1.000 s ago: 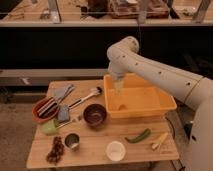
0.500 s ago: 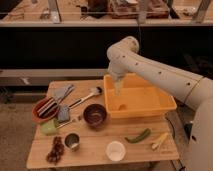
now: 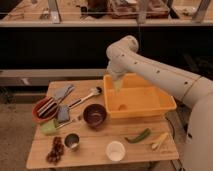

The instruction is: Place brush in tray

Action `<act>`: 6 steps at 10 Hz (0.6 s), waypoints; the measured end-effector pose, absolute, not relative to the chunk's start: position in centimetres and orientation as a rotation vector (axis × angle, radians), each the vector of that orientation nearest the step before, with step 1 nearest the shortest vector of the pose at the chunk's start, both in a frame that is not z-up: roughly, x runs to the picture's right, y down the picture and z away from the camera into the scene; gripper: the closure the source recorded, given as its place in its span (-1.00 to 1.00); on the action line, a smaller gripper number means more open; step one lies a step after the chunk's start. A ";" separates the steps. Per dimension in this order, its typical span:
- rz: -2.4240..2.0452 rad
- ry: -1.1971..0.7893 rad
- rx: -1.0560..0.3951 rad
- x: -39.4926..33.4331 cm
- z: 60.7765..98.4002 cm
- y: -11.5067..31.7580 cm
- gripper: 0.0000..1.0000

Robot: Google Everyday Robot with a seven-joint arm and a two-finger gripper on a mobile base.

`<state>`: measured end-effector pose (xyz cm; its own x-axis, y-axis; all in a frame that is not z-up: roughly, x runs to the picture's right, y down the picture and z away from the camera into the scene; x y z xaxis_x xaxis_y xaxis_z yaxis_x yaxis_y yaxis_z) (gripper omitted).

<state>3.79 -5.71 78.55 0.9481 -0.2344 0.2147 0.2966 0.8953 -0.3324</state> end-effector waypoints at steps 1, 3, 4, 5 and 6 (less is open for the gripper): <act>-0.295 -0.185 -0.376 2.3 79.0 -5.7 -0.60; -0.347 -0.212 -0.386 -2.8 81.0 -5.6 -0.60; -0.364 -0.229 -0.390 -5.1 81.9 -5.6 -0.60; -0.382 -0.247 -0.395 -7.0 83.2 -5.7 -0.60; -0.397 -0.265 -0.400 -8.4 84.6 -5.7 -0.60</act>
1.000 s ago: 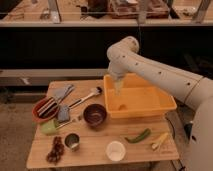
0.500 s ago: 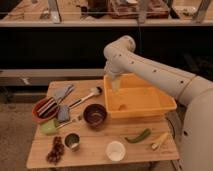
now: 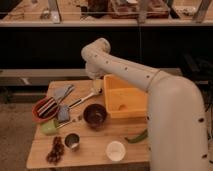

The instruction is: Place brush in tray

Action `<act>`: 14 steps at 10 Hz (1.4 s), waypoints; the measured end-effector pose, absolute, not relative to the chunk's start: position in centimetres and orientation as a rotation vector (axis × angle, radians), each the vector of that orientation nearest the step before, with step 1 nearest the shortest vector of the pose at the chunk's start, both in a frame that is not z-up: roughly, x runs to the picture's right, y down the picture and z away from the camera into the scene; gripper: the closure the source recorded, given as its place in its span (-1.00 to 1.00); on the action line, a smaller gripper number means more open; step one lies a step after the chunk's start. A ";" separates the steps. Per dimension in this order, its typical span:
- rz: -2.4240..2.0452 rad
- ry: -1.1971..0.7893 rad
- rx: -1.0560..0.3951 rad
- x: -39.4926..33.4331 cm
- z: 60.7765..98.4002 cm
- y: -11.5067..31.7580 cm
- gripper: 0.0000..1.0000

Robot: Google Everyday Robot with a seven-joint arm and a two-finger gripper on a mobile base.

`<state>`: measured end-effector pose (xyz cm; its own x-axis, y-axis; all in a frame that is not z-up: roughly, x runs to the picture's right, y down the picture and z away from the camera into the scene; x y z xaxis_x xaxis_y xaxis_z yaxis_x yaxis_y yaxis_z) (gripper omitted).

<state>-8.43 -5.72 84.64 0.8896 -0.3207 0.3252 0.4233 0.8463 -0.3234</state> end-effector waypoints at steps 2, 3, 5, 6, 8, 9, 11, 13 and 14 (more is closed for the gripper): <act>-0.406 -0.289 -0.423 -9.9 87.6 -4.8 -0.60; -0.402 -0.297 -0.442 -9.9 89.2 -4.0 -0.60; -0.400 -0.324 -0.484 -9.4 92.2 -1.9 -0.60; -0.408 -0.341 -0.501 -9.3 93.2 -0.8 -0.60; -0.426 -0.361 -0.512 -9.6 93.8 0.0 -0.60; -0.438 -0.370 -0.512 -9.7 94.0 0.4 -0.60; -0.465 -0.377 -0.504 -9.8 94.5 1.1 -0.60; -0.482 -0.369 -0.497 -9.6 95.4 1.8 -0.60; -0.484 -0.361 -0.493 -9.3 95.7 1.8 -0.60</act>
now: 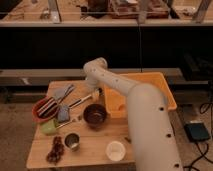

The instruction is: Place brush in tray

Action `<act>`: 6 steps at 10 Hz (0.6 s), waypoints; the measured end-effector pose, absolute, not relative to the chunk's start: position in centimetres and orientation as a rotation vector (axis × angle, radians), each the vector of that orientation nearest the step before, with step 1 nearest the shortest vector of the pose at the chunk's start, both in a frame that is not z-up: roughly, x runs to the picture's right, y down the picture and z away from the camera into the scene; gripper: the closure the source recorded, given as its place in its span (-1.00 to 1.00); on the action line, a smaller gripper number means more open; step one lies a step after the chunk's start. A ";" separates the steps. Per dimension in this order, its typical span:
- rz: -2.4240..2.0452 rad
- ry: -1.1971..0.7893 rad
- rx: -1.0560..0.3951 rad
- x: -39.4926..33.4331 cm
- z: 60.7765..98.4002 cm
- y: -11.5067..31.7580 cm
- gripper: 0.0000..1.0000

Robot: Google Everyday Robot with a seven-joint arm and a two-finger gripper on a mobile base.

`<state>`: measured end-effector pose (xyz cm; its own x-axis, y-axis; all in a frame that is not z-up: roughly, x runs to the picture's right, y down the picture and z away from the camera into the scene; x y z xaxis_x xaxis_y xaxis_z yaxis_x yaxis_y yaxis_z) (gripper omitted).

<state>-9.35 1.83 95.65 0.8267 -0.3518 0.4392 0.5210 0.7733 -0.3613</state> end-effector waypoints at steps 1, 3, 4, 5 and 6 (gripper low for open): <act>-0.486 -0.347 -0.487 -9.0 95.9 1.7 -0.60; -0.494 -0.305 -0.472 -8.3 96.2 1.2 -0.60; -0.499 -0.283 -0.469 -7.9 96.4 1.1 -0.60; -0.504 -0.265 -0.470 -7.7 96.7 1.2 -0.60; -0.507 -0.248 -0.470 -7.5 97.1 1.4 -0.60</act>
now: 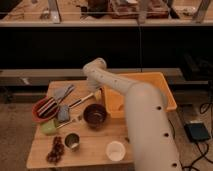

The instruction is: Place brush in tray

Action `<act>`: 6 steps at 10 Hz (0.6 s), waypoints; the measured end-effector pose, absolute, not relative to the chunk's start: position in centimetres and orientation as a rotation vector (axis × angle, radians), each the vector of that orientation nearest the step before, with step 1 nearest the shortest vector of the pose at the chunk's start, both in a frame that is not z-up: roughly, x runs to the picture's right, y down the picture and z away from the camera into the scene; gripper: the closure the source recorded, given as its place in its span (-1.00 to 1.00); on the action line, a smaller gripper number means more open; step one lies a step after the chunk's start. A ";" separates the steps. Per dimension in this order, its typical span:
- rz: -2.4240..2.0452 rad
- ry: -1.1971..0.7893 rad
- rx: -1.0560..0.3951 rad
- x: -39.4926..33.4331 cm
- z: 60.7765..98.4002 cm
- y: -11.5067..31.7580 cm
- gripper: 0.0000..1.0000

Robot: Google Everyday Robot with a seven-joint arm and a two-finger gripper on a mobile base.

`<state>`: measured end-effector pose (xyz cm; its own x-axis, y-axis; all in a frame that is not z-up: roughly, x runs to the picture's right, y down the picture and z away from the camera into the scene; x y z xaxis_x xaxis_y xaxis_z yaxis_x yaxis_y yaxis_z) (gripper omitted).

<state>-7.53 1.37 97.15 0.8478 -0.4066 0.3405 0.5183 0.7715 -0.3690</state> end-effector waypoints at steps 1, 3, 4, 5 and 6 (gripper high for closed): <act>-0.505 -0.240 -0.470 -7.3 97.4 1.4 -0.60; -0.506 -0.220 -0.463 -6.7 98.0 1.1 -0.44; -0.508 -0.216 -0.460 -6.8 98.2 1.0 -0.26; -0.511 -0.212 -0.457 -6.8 98.3 0.9 -0.07; -0.519 -0.204 -0.452 -6.6 98.4 0.9 0.17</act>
<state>-6.64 0.87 98.43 0.8511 -0.4310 0.2996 0.5195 0.7733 -0.3634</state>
